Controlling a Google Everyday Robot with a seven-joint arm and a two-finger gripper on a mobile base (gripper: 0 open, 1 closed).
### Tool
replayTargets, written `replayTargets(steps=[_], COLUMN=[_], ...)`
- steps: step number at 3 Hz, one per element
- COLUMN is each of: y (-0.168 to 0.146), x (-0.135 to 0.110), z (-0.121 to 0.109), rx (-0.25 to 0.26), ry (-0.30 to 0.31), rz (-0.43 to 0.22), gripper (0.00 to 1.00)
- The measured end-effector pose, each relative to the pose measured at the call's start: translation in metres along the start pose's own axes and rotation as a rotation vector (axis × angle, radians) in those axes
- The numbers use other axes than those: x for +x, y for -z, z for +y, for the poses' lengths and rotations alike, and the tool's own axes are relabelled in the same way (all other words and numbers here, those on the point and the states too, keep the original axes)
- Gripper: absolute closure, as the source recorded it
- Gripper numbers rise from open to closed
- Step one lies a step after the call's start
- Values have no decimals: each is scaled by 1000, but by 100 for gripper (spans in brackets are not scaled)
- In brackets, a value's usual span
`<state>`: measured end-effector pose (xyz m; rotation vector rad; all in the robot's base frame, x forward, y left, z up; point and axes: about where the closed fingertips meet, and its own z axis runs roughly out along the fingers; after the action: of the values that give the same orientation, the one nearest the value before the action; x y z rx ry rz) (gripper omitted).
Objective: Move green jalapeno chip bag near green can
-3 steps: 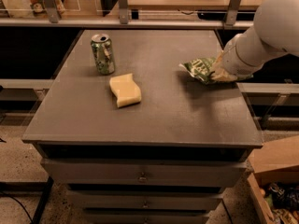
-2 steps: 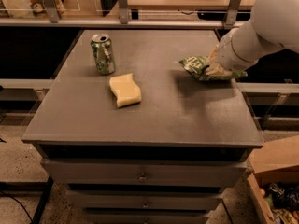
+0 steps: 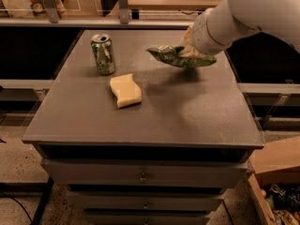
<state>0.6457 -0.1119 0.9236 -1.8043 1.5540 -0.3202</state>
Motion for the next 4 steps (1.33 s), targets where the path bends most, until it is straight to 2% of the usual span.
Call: replayTargets(steps=[1, 2, 3, 4], y=[-18, -43, -61, -72], x=[-34, -62, -89, -105], z=[-18, -26, -27, -24], rx=[19, 6, -8, -23], ry=[40, 55, 79, 92], rz=[-50, -86, -114, -134], gripper=[100, 83, 59, 36])
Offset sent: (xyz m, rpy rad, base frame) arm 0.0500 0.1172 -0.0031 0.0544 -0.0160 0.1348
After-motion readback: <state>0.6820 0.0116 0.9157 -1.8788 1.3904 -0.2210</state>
